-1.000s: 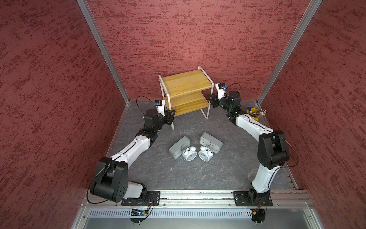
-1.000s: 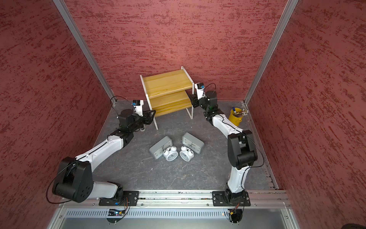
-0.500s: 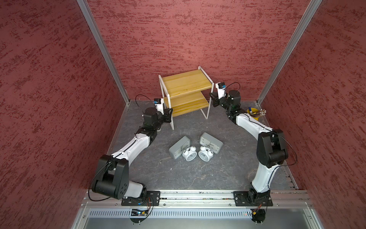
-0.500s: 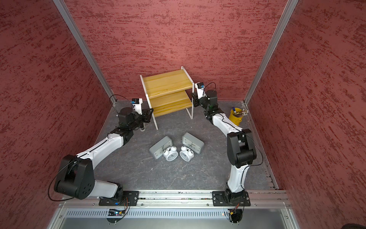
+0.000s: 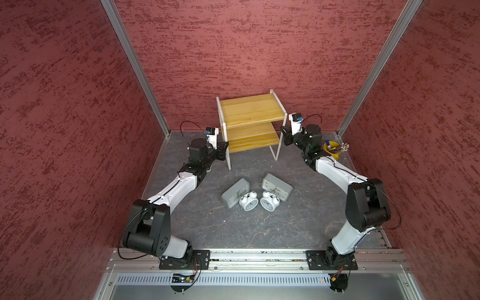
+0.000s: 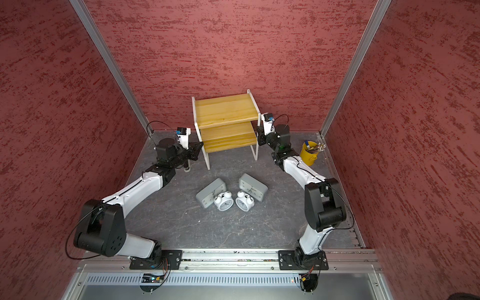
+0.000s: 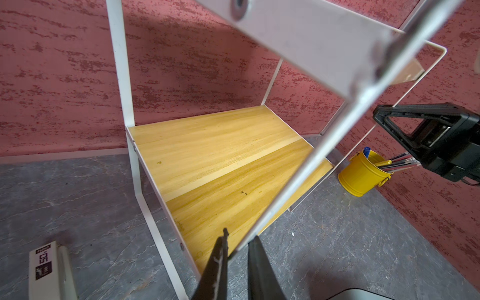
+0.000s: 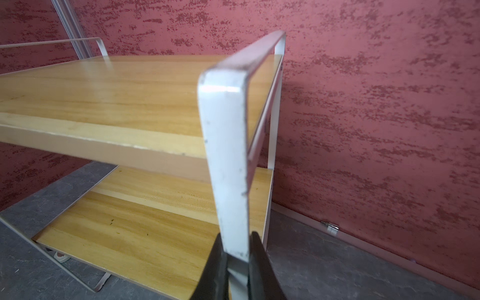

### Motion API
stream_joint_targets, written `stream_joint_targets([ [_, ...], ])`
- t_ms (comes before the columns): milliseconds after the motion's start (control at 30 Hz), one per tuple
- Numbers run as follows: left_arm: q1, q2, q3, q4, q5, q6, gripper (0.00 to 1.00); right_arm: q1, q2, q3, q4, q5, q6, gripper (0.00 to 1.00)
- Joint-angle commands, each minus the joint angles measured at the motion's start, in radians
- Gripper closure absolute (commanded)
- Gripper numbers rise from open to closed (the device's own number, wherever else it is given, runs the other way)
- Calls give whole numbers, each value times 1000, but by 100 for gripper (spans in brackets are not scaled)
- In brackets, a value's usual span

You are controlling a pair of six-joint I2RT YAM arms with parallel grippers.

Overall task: Place the alarm clocks on the shelf by style
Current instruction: Adjust the shelf at the center of the board.

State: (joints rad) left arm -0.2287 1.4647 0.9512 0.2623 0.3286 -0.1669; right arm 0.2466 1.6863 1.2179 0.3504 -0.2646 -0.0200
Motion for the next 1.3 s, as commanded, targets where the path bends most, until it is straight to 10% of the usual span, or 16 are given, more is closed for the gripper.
stream_joint_targets([
  [0,-15,22,44,20,113,-47,92,29,-83,-58,-53,-40,69,100],
  [833,-18,-46,-8,-41,202,-74,91,64,-359,-292,-182,61,117,96],
  [967,-18,-94,-36,-48,198,-69,75,64,-355,-276,-187,74,95,90],
  [1267,-25,-216,-42,-275,119,-22,27,63,-399,-264,-242,71,74,35],
])
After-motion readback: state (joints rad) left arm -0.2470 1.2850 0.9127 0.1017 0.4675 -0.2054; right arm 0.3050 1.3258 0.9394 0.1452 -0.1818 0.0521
